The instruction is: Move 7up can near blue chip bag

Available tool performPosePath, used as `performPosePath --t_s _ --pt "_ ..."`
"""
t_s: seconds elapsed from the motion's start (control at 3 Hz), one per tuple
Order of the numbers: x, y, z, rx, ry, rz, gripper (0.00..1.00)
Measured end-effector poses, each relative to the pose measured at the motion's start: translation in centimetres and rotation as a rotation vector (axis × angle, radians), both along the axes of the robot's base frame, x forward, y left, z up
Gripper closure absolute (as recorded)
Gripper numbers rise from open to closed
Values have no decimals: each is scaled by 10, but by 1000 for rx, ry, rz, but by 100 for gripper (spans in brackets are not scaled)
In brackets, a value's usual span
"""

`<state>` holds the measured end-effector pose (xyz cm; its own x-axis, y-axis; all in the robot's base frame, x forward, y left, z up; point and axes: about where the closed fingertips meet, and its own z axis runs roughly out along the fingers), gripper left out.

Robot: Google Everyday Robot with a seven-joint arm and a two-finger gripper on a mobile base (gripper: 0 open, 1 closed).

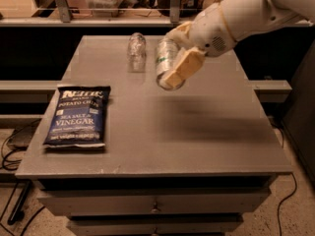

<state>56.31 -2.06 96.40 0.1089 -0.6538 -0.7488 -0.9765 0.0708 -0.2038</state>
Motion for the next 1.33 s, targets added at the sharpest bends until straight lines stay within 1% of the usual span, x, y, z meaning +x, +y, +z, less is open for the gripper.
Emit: performPosePath --t_s 0.33,0.67,1.0,1.33 --pt "-13 40 -18 43 45 77 100" --pt "-24 71 -42 71 93 125 82" --pt "-34 94 -66 99 158 160 59" --pt "-46 114 -85 125 216 188 35"
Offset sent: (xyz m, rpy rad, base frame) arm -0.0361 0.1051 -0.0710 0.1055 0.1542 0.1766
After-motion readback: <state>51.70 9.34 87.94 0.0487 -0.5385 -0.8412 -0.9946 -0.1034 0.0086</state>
